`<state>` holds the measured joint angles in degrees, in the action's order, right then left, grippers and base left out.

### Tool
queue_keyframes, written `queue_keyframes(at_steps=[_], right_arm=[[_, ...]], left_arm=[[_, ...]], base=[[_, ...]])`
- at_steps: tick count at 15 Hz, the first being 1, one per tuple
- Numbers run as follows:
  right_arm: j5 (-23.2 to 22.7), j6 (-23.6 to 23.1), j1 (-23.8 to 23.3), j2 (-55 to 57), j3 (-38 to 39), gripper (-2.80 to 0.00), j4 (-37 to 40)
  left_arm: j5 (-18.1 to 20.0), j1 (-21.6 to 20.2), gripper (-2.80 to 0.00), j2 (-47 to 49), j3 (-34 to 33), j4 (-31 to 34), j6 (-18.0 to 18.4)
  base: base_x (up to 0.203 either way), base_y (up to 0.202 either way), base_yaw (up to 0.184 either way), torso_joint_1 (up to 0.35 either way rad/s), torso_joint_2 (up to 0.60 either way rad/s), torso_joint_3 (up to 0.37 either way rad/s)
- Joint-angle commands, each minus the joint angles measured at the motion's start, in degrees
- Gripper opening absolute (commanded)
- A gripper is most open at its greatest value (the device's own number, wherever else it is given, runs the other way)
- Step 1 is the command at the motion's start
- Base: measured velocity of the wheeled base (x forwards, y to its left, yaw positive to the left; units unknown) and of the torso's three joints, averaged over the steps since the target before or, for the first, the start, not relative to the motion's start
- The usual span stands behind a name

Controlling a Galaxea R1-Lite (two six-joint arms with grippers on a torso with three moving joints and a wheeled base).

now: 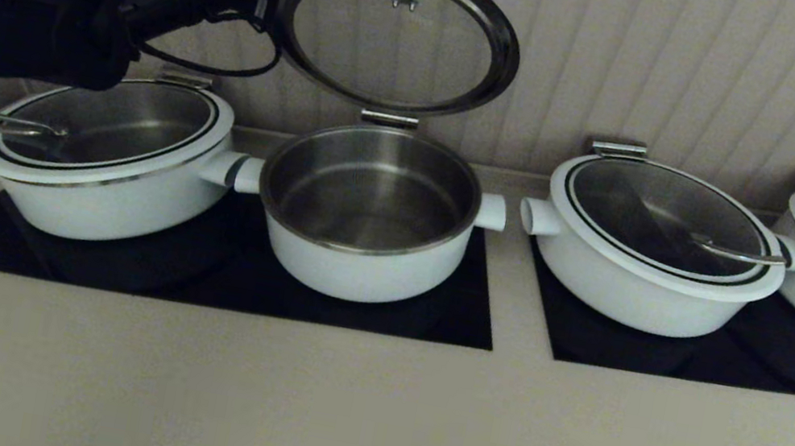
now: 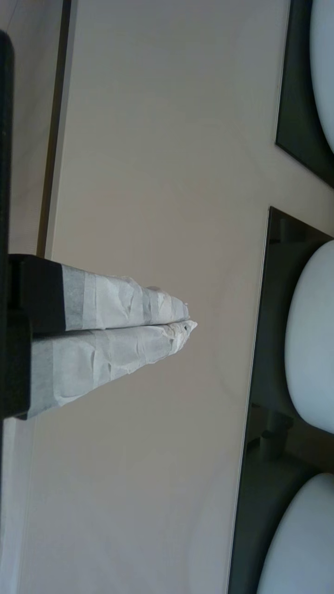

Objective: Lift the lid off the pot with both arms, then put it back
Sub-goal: Close the pot lid

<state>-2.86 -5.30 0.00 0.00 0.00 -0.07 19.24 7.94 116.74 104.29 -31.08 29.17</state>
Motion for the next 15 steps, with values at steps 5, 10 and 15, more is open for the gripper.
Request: queue_keyframes(at_steps=[5, 10, 15], right_arm=[[0.0, -0.1, 0.0, 0.1, 0.0, -2.8, 0.0], [0.0, -0.1, 0.0, 0.1, 0.0, -2.8, 0.0], [0.0, -0.1, 0.0, 0.1, 0.0, -2.8, 0.0]], left_arm=[[0.1, 0.8, -2.8, -4.4, -8.0, -0.2, 0.5], [0.1, 1.0, -2.8, -4.3, -8.5, -0.2, 0.5], [0.2, 1.1, -2.8, -5.6, -11.9, -0.3, 0.5]], base=[[0.0, 0.0, 0.0, 0.0, 0.0, 0.0], [0.0, 0.0, 0.0, 0.0, 0.0, 0.0], [0.0, 0.0, 0.0, 0.0, 0.0, 0.0]])
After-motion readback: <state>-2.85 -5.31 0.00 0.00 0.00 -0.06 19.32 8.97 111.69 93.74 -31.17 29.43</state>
